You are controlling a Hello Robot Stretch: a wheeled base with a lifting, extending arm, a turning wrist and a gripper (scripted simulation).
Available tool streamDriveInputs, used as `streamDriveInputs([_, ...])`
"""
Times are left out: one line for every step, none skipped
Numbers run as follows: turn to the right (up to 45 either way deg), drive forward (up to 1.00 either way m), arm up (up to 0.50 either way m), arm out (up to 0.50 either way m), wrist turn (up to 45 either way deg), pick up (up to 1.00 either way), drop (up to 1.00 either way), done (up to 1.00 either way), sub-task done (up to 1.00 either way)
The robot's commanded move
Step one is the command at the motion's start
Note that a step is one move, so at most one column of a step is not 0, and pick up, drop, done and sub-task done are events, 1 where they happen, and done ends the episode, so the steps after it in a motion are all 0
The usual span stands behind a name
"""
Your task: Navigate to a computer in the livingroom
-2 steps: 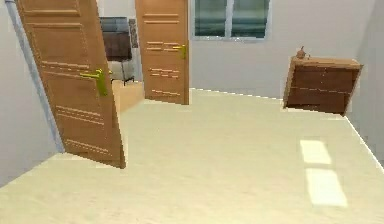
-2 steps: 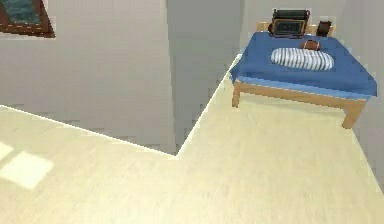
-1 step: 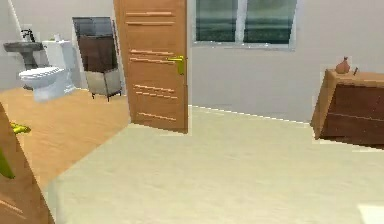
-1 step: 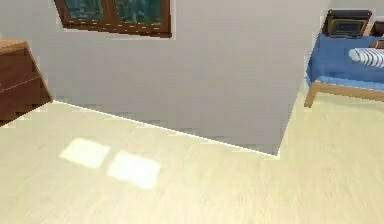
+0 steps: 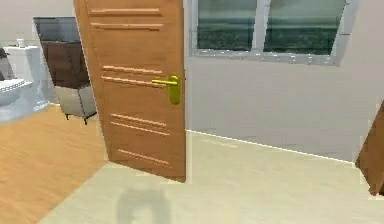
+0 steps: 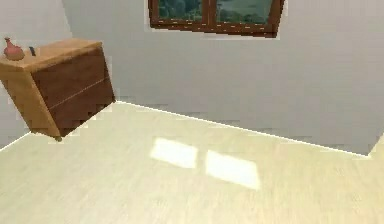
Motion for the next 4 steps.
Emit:
streamDriveInputs([-6.0, 0.00, 0.00, 0.00, 0.0, 0.00, 0.00, 0.00, 0.00])
streamDriveInputs([0.0, 0.50, 0.00, 0.00, 0.0, 0.00, 0.00, 0.00, 0.00])
streamDriveInputs([-45.0, 0.00, 0.00, 0.00, 0.0, 0.00, 0.00, 0.00, 0.00])
streamDriveInputs([-15.0, 0.00, 0.00, 0.00, 0.0, 0.00, 0.00, 0.00, 0.00])
